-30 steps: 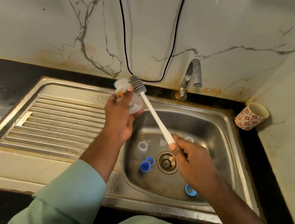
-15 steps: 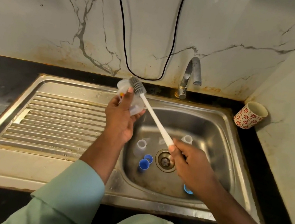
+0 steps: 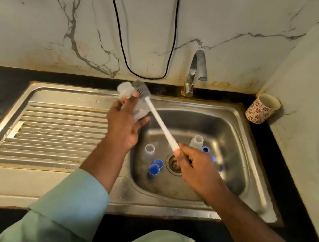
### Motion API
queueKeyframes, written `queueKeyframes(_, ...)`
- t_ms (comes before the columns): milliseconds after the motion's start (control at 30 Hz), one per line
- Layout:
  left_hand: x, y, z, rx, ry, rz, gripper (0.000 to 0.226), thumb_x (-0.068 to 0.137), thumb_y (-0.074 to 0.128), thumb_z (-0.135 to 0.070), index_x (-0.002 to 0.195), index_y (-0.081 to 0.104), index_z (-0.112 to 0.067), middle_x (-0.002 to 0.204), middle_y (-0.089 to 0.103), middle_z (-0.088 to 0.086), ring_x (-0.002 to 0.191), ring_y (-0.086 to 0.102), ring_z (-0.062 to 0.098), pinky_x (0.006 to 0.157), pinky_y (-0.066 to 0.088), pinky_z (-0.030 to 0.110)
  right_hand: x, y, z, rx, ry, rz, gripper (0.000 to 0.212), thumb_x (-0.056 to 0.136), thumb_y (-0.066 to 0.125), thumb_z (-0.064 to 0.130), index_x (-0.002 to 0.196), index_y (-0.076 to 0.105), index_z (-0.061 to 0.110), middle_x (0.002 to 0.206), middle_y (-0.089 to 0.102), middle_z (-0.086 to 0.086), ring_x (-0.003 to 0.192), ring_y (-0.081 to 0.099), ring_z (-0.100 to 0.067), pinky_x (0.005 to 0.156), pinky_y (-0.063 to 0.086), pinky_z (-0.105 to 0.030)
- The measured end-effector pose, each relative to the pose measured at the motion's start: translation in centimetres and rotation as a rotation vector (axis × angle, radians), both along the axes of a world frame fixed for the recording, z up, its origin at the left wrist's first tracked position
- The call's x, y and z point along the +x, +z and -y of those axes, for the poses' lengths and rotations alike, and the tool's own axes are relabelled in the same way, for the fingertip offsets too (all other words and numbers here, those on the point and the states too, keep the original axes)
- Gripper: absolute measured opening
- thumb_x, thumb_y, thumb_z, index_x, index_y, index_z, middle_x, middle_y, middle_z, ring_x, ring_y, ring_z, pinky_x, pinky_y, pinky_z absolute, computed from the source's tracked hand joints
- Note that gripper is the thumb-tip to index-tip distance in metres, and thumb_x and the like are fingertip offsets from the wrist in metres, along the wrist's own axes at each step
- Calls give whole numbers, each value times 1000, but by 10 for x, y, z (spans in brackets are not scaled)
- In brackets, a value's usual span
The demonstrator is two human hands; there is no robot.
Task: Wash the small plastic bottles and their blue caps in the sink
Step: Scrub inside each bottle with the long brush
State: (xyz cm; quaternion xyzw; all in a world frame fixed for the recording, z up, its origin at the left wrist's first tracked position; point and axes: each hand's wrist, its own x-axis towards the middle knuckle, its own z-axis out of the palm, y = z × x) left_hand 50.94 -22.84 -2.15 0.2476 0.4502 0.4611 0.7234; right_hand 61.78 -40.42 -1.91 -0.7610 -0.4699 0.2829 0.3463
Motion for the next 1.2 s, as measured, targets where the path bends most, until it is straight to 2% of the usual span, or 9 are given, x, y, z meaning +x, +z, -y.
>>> queueKeyframes(133, 10, 3, -4, -23, 183, 23, 47, 83, 79, -24, 125, 60, -16, 111, 69, 5, 96, 69, 22, 68, 61, 33, 4, 1, 4, -33, 13, -4, 25, 101, 47, 28, 100, 65, 12, 62, 59, 10, 52, 49, -3, 51, 44, -21)
queueKeyframes(233, 26, -3, 5, 2, 18, -61, 50, 81, 80, -24, 126, 61, -15, 113, 71, 6, 99, 70, 22, 72, 60, 31, 13, -4, 22, -53, -63, -63, 23, 101, 47, 28, 100, 64, 13, 69, 62, 0, 53, 47, -7, 53, 47, -31)
queueKeyframes(333, 46, -12, 24, -38, -46, -94, 56, 77, 83, -24, 127, 57, -15, 118, 67, 8, 102, 68, 25, 72, 60, 35, 25, -10, 26, -35, -128, -72, 23, 102, 46, 28, 97, 63, 13, 68, 58, -9, 52, 45, -7, 54, 48, -34)
queueKeyframes(467, 51, -16, 23, -71, 8, -51, 46, 84, 77, -20, 126, 58, -13, 117, 67, 11, 98, 70, 26, 70, 60, 34, 37, -18, 46, -66, -56, -17, 21, 101, 47, 27, 85, 59, 21, 62, 50, 5, 53, 45, -2, 52, 38, -17)
queueKeyframes(600, 66, -18, 42, -49, -93, -114, 43, 85, 76, -22, 124, 58, -14, 117, 67, 10, 102, 69, 27, 78, 61, 41, 55, -23, 40, 20, -125, -9, 21, 101, 47, 25, 106, 66, 16, 62, 51, 8, 56, 50, 1, 52, 41, -13)
queueKeyframes(700, 54, -9, 21, 6, 99, -62, 58, 84, 77, -18, 136, 50, -16, 123, 62, 8, 109, 65, 28, 76, 61, 40, 65, -34, 48, -55, -5, -18, 19, 101, 47, 29, 97, 66, 25, 61, 53, 6, 53, 49, -1, 51, 40, -16)
queueKeyframes(900, 54, -15, 30, 44, 29, -146, 71, 83, 76, -9, 140, 34, -19, 130, 52, 11, 111, 61, 32, 81, 59, 55, 76, -37, 31, -2, -24, -251, 27, 100, 49, 30, 77, 63, 32, 60, 55, 3, 48, 47, -9, 51, 43, -31)
queueKeyframes(1033, 34, -23, 11, 25, 65, -81, 75, 79, 79, -12, 141, 36, -11, 134, 55, 20, 109, 64, 32, 66, 59, 37, 82, -33, 36, -20, 83, -130, 34, 99, 51, 29, 65, 54, 33, 49, 50, 12, 44, 44, -5, 50, 40, -26)
queueKeyframes(1200, 30, -25, 8, 85, -93, -104, 77, 75, 77, -18, 142, 41, -7, 130, 59, 21, 99, 65, 30, 59, 53, 32, 63, -31, 15, 19, 30, -179, 24, 100, 49, 28, 79, 62, 27, 57, 53, 9, 47, 45, -4, 53, 45, -30)
